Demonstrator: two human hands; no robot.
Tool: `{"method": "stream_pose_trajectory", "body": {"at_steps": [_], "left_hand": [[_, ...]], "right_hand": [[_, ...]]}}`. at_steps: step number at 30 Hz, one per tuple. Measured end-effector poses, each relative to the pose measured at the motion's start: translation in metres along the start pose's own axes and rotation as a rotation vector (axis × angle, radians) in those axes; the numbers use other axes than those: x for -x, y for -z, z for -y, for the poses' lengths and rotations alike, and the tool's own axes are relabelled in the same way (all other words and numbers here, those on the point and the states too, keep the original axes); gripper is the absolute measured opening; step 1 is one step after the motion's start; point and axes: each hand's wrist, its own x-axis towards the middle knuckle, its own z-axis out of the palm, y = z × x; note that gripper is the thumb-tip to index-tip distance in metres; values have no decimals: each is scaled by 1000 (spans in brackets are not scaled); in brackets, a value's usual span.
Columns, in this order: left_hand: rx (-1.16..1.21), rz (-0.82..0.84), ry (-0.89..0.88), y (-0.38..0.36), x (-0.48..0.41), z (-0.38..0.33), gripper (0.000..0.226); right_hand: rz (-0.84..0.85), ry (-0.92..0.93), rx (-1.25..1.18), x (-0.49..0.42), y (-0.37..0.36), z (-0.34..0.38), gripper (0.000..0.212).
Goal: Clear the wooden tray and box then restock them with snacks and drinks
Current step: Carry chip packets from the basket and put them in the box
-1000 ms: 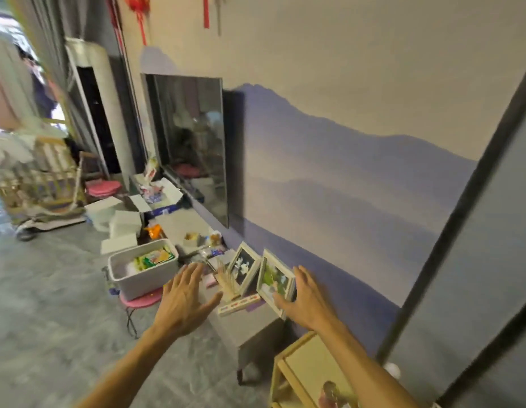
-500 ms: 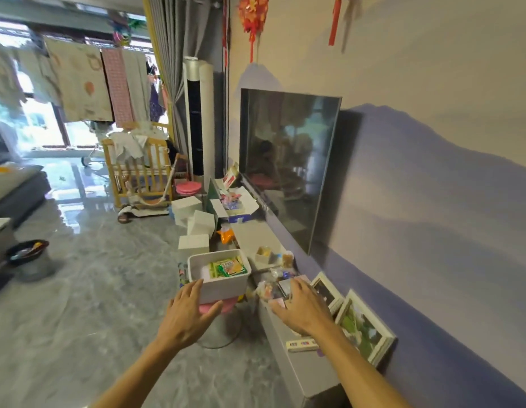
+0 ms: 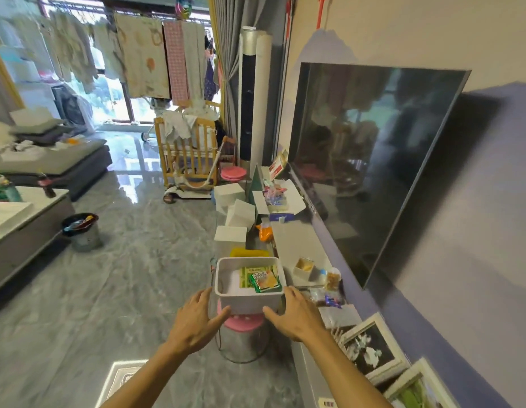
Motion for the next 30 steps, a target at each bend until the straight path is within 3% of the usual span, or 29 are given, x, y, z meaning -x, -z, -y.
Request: {"method": "stream_pose_trajectory", "body": {"at_steps": [4, 9, 14, 19, 22, 30], "left_hand": [[22, -13, 53, 1, -72, -14, 131], [28, -14, 31, 5, -156, -39, 88], [68, 40, 25, -9, -264, -35, 93], [51, 143, -29, -34, -381, -16, 78], [40, 254, -27, -52, -443, -2, 83], [-18, 420, 100, -145, -561, 36, 93]], "right_hand": [[43, 6, -46, -80, 17, -13, 86], [64, 28, 6, -182, 32, -23, 72], [82, -7, 60, -279, 32, -21, 92], [95, -44, 122, -378, 15, -20, 89], [121, -109, 109, -429, -4, -25, 87], [368, -179, 114, -548, -95, -80, 91]]}}
